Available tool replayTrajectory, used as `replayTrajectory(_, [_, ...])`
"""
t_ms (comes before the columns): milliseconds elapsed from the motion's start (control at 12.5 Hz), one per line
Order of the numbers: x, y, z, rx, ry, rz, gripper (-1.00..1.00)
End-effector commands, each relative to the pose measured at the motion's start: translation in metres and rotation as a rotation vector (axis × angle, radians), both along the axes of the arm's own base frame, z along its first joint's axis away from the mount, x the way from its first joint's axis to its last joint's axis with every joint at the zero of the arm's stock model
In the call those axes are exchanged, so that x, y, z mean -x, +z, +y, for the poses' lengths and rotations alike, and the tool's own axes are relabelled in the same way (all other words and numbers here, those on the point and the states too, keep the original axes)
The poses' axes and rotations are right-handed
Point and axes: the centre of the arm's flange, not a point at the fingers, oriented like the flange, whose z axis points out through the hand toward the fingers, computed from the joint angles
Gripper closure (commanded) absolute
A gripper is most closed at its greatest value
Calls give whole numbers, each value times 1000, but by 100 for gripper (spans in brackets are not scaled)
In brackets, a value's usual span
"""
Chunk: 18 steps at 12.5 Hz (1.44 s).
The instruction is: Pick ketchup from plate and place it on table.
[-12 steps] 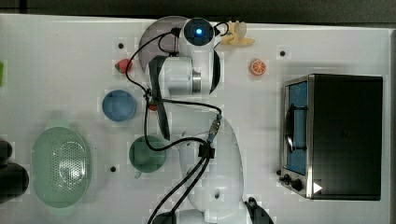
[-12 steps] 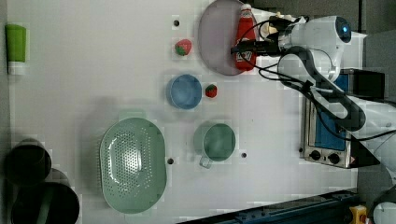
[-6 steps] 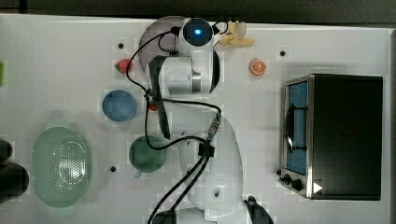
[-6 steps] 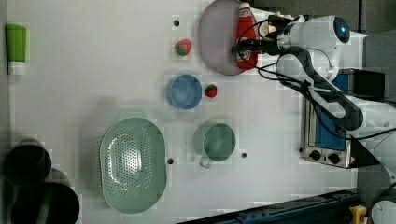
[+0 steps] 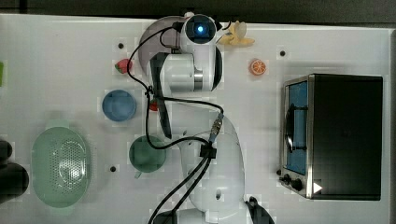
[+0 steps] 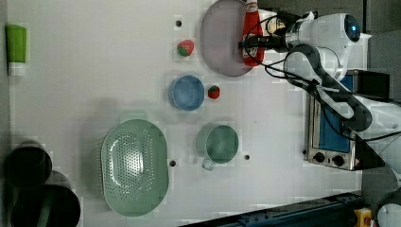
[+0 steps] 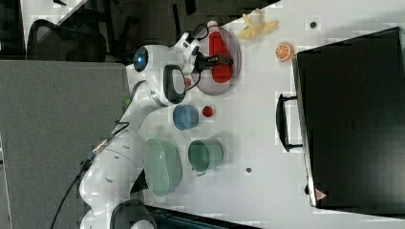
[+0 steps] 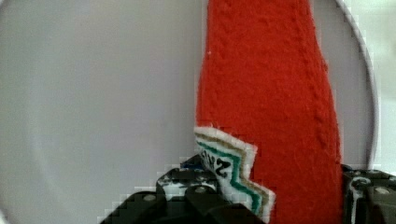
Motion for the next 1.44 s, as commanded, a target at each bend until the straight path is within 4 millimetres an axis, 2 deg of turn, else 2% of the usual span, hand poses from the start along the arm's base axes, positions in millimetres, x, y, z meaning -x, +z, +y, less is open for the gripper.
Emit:
replayTrajectory(80, [-21,106,11,-12,-30,-115,-19])
replayTrajectory(320, [-6,187,6,-54,-72,-32,-19])
replayTrajectory(480, [9,237,-4,-81,-100,11,-19])
replayTrajectory(640, [26,276,-22,-67,-148,33,-19])
replayTrajectory(800, [47,305,-40,-51,-195,65,-19])
replayTrajectory(960, [74,317,-56,-34,-223,121,-19])
replayTrajectory(1120, [97,316,-70,-23,-250,144,-19])
replayTrajectory(1440, [144,291,-89,-13,-292,215,-19])
